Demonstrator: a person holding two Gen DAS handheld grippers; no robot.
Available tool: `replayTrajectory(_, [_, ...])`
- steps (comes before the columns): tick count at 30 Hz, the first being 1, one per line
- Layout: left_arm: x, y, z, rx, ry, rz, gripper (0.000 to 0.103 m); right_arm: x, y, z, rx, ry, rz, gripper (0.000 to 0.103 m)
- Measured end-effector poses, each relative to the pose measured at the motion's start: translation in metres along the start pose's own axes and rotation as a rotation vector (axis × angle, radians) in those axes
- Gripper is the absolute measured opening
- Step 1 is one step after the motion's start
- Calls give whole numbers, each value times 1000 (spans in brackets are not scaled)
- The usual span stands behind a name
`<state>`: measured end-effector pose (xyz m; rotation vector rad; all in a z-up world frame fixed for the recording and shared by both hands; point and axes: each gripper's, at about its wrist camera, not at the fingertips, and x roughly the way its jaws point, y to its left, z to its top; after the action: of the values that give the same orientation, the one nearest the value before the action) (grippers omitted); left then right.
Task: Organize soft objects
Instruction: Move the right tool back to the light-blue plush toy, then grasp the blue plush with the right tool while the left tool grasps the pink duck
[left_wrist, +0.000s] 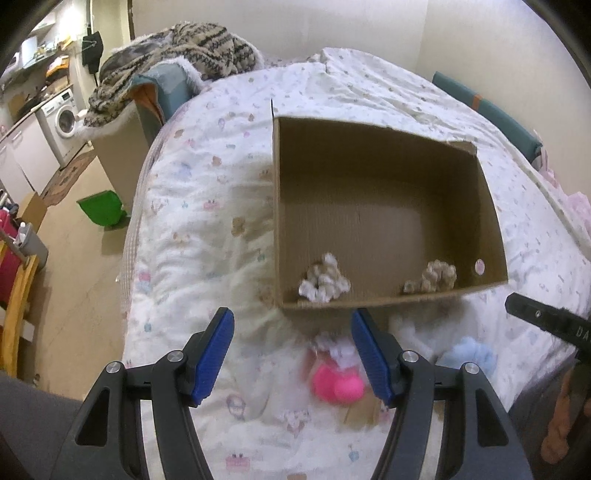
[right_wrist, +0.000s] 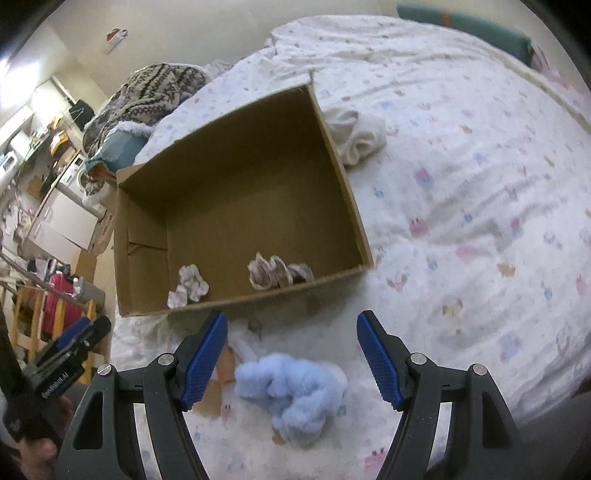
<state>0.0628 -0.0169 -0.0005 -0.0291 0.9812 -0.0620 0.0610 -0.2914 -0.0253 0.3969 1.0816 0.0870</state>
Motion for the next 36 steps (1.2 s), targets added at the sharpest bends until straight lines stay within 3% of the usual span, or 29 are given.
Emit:
replayTrajectory(7, [8,7,-13,-35,48,2,63,9,-23,-9,131,74,37,77])
replayTrajectory(13, [17,16,-11,-81,68,12,63,32,-26,-14,150,167,1,77])
replayTrajectory(15, [18,17,-11,-88,73,12,63,44,-18,-19,115,219,4,77])
replayTrajectory(20, [24,16,-12,-89,86,14,63,59,24,-30,-93,229,-70,77])
replayTrajectory(22, [25,16,-11,-88,87,14,63,69,43,-38,-203,243,-113,88])
replayTrajectory(24, [26,16,-11,-92,87,12,63,81,54,-46,-279,264,-168,91])
replayTrajectory(27, [26,15,-12,-94,87,9,63,93,59,-52,-348,267,-251,91])
replayTrajectory(30, [28,13,-12,-91,91,7,63,101,57,-51,-355,275,-280,91])
replayTrajectory(32, [29,12,-12,-86,89,9,63,104,53,-49,-344,283,-278,85])
replayTrajectory(34, [28,11,-11,-83,87,13,63,104,50,-44,-325,278,-276,65])
replayTrajectory(36, [28,12,-11,-85,84,14,63,99,45,-41,-292,280,-241,57])
